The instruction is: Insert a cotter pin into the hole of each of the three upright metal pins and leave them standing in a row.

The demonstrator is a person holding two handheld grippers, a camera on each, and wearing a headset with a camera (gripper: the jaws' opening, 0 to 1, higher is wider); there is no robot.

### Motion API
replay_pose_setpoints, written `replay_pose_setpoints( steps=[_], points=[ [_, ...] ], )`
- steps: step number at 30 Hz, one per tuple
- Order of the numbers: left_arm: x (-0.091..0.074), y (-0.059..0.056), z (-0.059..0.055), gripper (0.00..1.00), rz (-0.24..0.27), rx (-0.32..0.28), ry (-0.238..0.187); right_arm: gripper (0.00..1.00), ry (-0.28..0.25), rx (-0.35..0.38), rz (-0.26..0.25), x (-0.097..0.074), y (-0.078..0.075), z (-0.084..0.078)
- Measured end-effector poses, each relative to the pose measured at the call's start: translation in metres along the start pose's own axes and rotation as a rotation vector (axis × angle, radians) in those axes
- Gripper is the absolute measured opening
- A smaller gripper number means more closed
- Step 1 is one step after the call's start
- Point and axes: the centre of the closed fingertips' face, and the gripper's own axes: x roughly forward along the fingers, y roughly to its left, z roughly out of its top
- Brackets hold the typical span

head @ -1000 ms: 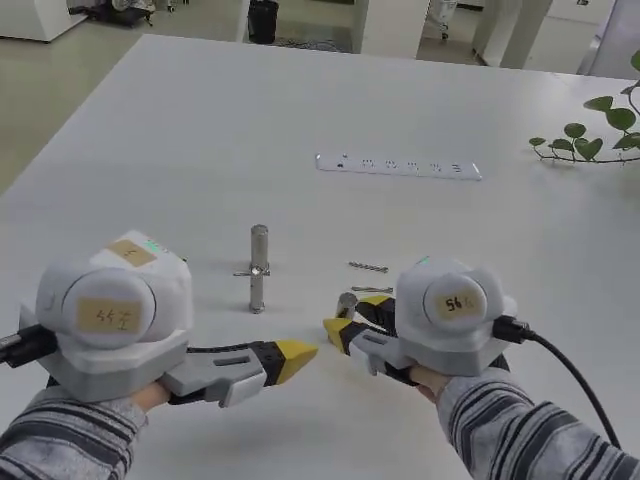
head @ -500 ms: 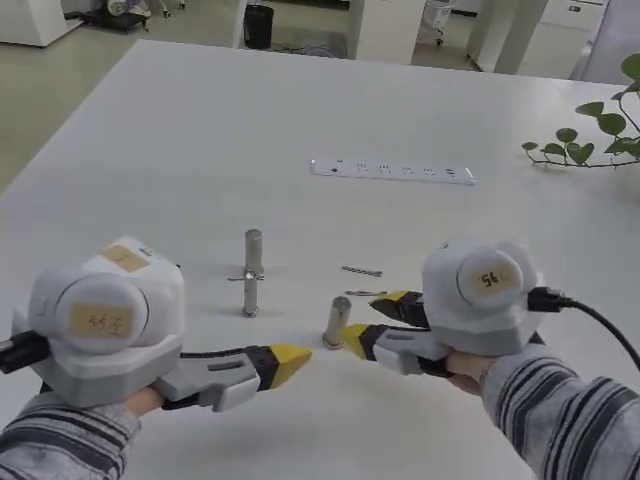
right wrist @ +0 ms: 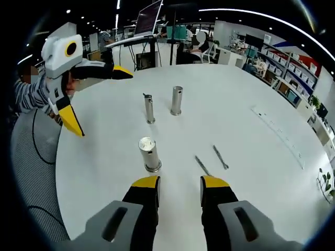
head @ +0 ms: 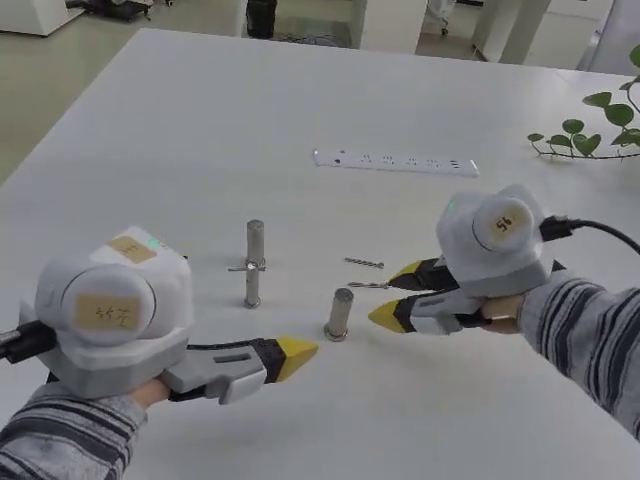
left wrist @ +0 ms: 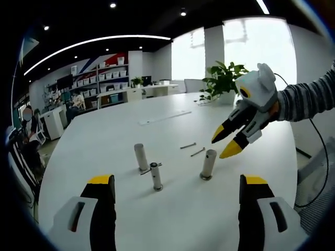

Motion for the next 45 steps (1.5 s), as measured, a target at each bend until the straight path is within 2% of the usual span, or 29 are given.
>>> replay_pose_setpoints(
  steps=[4, 9, 20, 24, 34, 36, 42, 45],
  points=[
    [0.0, 0.001, -0.002, 0.96, 0.008, 0.013, 0.01, 0.26, 0.053, -0.015, 0.026, 0.007, -0.009, -0.005],
    [0.0, 0.003, -0.002, 0.95, 0.012, 0.006, 0.014, 0.23, 0.091, -0.015, 0.036, 0.013, -0.019, -0.005],
    [-0.002, 0.007, -0.001, 0.94, 0.021, -0.007, 0.011, 0.2, 0.192, -0.081, 0.077, 0.025, -0.027, -0.011],
    [-0.002, 0.007, -0.001, 0.94, 0.019, -0.007, 0.011, 0.18, 0.198, -0.065, 0.109, 0.028, -0.027, -0.009],
    [-0.002, 0.005, 0.001, 0.93, 0.016, -0.003, 0.009, 0.1, 0.246, -0.08, 0.139, 0.031, -0.028, -0.013],
    [-0.002, 0.006, 0.001, 0.93, 0.016, -0.007, 0.007, 0.06, 0.251, -0.098, 0.167, 0.031, -0.024, -0.013],
    [-0.003, 0.006, 0.0, 0.93, 0.013, -0.001, 0.013, 0.0, 0.267, -0.133, 0.162, 0.033, -0.024, -0.012],
    [-0.002, 0.006, 0.001, 0.92, 0.011, 0.0, 0.012, 0.0, 0.276, -0.153, 0.158, 0.033, -0.024, -0.011]
  ],
)
